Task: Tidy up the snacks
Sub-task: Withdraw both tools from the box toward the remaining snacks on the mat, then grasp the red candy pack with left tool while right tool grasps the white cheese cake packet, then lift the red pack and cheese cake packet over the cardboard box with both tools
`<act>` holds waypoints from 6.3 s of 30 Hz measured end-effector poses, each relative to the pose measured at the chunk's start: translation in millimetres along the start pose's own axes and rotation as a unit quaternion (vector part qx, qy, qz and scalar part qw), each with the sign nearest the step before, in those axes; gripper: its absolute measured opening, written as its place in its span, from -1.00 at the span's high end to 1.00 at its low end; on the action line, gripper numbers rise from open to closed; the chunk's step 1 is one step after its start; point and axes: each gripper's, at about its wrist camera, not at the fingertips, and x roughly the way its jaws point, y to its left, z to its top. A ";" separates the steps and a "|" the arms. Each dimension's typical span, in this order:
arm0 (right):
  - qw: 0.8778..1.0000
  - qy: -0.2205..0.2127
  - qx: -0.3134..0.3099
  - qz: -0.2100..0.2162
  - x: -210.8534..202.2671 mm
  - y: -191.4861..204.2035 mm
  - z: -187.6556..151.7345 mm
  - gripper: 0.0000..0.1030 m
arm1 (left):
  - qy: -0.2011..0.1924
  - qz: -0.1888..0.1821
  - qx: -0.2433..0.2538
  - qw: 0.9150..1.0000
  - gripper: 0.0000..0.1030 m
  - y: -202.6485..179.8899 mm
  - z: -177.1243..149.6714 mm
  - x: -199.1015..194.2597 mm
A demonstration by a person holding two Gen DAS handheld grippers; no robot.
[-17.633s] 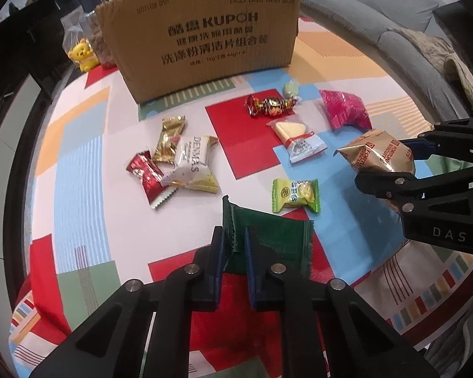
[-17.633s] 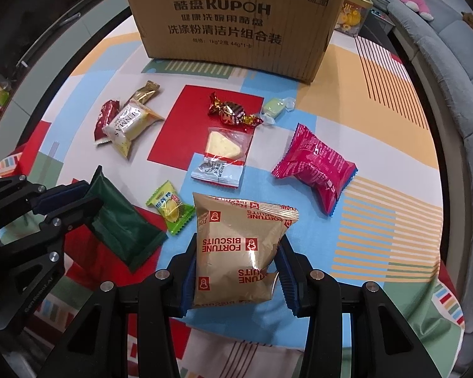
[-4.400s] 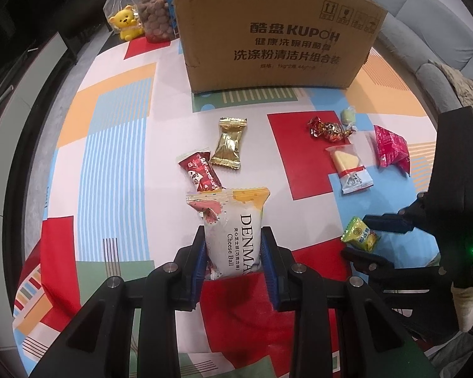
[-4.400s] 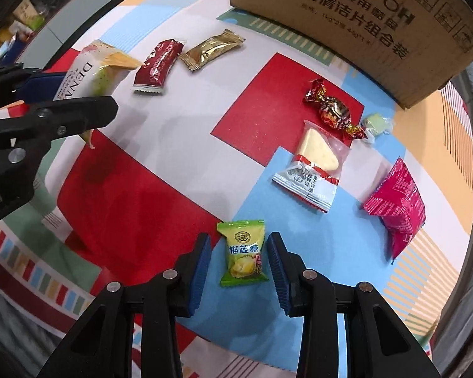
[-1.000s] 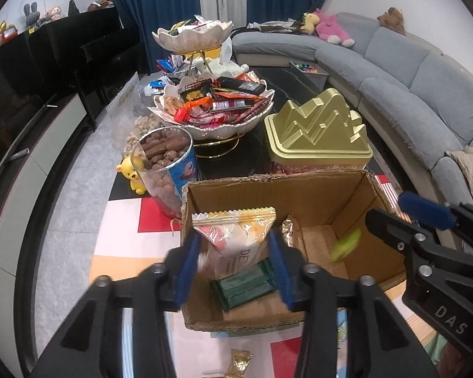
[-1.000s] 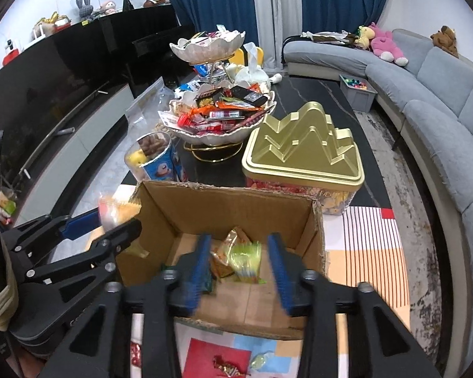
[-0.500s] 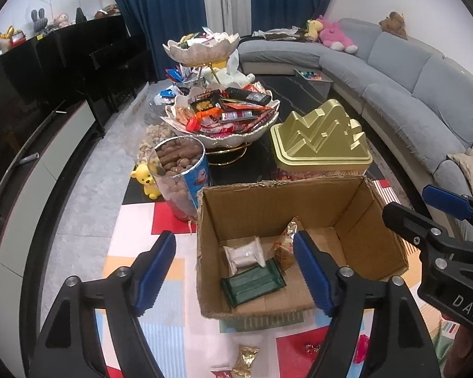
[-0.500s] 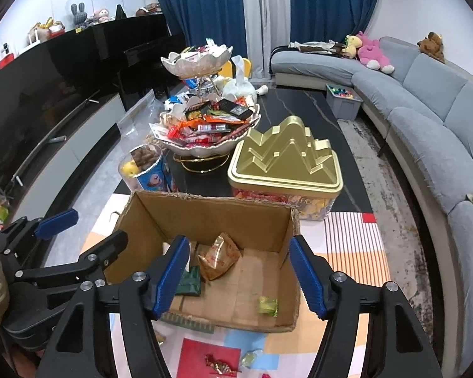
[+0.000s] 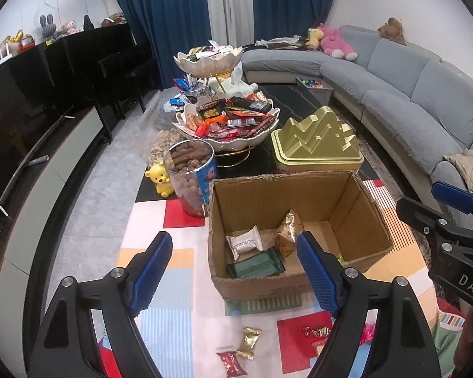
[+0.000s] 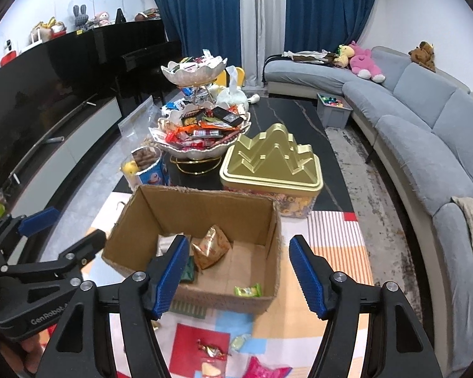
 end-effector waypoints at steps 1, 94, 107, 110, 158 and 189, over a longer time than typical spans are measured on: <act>1.000 0.000 0.000 -0.002 -1.4 -0.7 -1.1 -0.34 | -0.001 0.001 0.001 1.000 -0.59 -0.7 -1.9 -2.9; 0.997 0.062 -0.044 -0.004 65.1 53.5 -221.5 -0.51 | 0.085 0.065 -0.047 0.993 -0.65 14.3 -222.3 73.1; 0.995 0.096 -0.029 0.007 91.1 50.8 -233.9 -0.28 | 0.084 0.066 -0.056 0.993 -0.52 15.6 -224.5 89.8; 0.995 0.101 -0.024 0.009 94.2 48.5 -235.6 -0.22 | 0.087 0.067 -0.055 0.992 -0.51 14.7 -224.9 93.6; 0.999 0.030 -0.036 0.017 41.8 47.4 -206.6 0.34 | 0.015 0.054 -0.032 0.998 0.56 -0.7 -203.2 25.7; 0.997 -0.072 -0.035 0.008 -38.2 41.9 -150.3 0.34 | -0.090 0.051 -0.035 0.994 0.57 -11.0 -142.8 -50.1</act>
